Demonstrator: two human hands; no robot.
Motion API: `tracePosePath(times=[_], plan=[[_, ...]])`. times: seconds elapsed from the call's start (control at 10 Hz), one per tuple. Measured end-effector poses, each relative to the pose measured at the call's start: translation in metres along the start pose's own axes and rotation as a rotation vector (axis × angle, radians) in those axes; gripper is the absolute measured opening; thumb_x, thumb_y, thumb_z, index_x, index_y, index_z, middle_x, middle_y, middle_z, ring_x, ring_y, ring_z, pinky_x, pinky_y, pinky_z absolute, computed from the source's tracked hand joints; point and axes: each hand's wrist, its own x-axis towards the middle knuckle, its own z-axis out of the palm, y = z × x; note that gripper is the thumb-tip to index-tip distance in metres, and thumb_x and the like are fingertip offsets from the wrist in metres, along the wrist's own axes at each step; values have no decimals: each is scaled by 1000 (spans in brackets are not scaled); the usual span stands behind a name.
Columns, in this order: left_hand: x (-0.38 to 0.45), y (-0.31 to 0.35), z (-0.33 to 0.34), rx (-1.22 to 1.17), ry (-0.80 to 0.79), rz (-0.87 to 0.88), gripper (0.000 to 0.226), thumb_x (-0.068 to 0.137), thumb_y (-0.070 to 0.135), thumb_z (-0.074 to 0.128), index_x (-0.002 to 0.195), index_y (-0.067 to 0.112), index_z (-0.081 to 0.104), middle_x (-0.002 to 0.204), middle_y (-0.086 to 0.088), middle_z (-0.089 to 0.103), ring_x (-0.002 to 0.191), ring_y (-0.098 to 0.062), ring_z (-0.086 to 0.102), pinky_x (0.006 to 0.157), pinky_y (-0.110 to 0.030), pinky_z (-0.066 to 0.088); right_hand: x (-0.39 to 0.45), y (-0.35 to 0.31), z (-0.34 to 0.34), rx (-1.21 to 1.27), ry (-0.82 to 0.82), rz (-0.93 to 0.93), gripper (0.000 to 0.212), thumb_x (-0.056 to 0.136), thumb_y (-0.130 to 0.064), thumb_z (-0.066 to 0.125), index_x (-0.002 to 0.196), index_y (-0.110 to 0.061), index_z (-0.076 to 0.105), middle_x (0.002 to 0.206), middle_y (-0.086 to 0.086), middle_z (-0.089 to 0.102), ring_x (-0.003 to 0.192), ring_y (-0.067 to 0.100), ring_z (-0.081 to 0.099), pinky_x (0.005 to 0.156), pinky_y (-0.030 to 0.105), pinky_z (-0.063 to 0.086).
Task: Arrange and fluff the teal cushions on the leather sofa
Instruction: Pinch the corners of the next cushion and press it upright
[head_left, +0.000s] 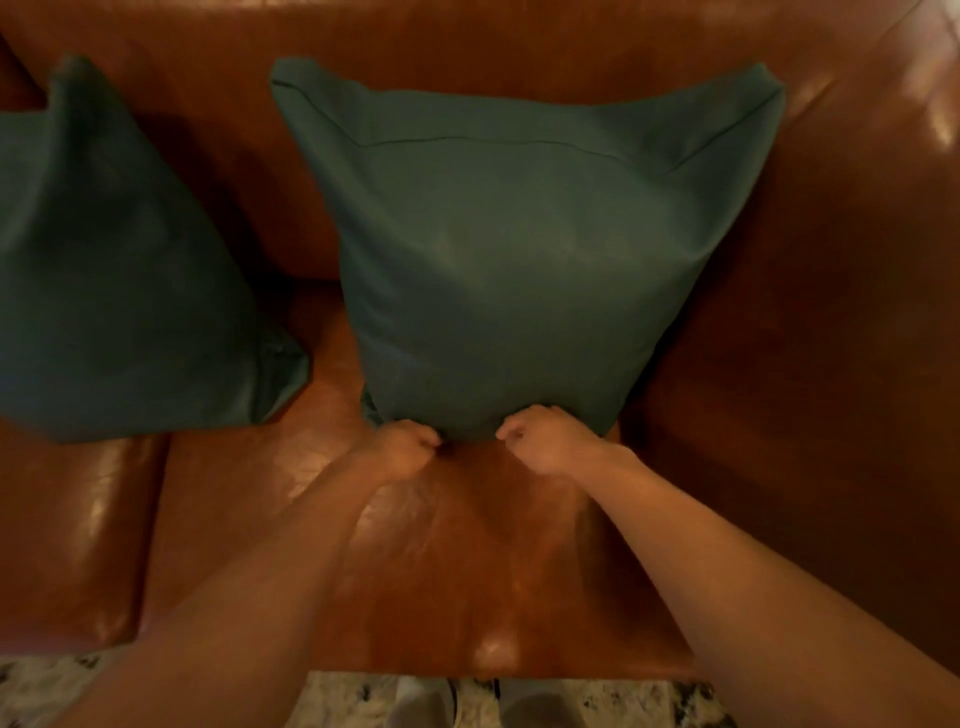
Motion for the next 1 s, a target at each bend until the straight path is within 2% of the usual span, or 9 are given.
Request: tracePosePath(times=[0.1,0.2,0.3,0.4,0.5,0.7,0.8,0.9,1.0], plan=[[-23,-14,-17,86,169,60,29,91,30,51,106,11,68,110,-13,69,104,-32,63,85,-36,48,-7,27,9,32,103,111,30,95,-19,41,105,-15,69,124,5,65,115,27,58,96,33,46],[-52,3,-26,195,361,201,32,83,43,47,91,18,66,92,-8,71,91,-31,67,73,-35,53,-46,22,-10,-4,361,252,27,90,-31,49,93,-14,69,103,11,70,98,32,64,79,34,50],[-81,48,-43,91,702,482,31,86,40,49,67,16,56,69,-6,64,72,-31,64,60,-38,51,-94,-26,-56,133,1041,-159,20,86,-28,56,77,-14,68,78,5,69,77,24,66,69,32,48],[-110,130,-84,104,1075,889,22,88,26,48,79,13,63,81,-10,63,81,-32,58,71,-44,47,-103,-73,-117,235,1328,-552,19,86,-15,54,94,-9,70,92,5,68,86,16,63,81,27,46],[-94,190,-121,135,950,752,43,88,21,39,127,10,56,136,-14,51,122,-33,48,100,-44,39,-69,-86,-165,161,1021,-513,49,90,-11,42,137,-4,51,136,13,54,127,24,50,107,28,35],[-50,170,-134,440,761,436,66,99,53,26,150,12,27,159,-14,18,146,-26,21,119,-44,13,-52,-28,-190,-242,648,-99,62,102,-51,26,153,-16,21,158,14,25,147,28,22,119,43,20],[-55,155,-140,421,837,428,66,98,54,27,147,10,34,155,-15,28,143,-30,27,116,-45,21,-71,-27,-187,-280,737,-133,58,103,-45,32,149,-11,31,152,16,37,143,30,29,119,42,20],[-79,144,-136,325,1010,632,46,97,41,40,127,9,55,133,-12,53,122,-32,47,100,-44,35,-91,-28,-173,-22,1184,-379,41,99,-29,45,133,-9,53,130,9,56,125,23,49,113,35,32],[-98,114,-120,60,1280,770,28,92,26,53,112,8,62,119,-12,58,112,-29,52,92,-40,39,-96,-10,-145,583,1530,-398,26,96,-21,47,116,-11,60,114,6,62,107,15,59,95,28,46]])
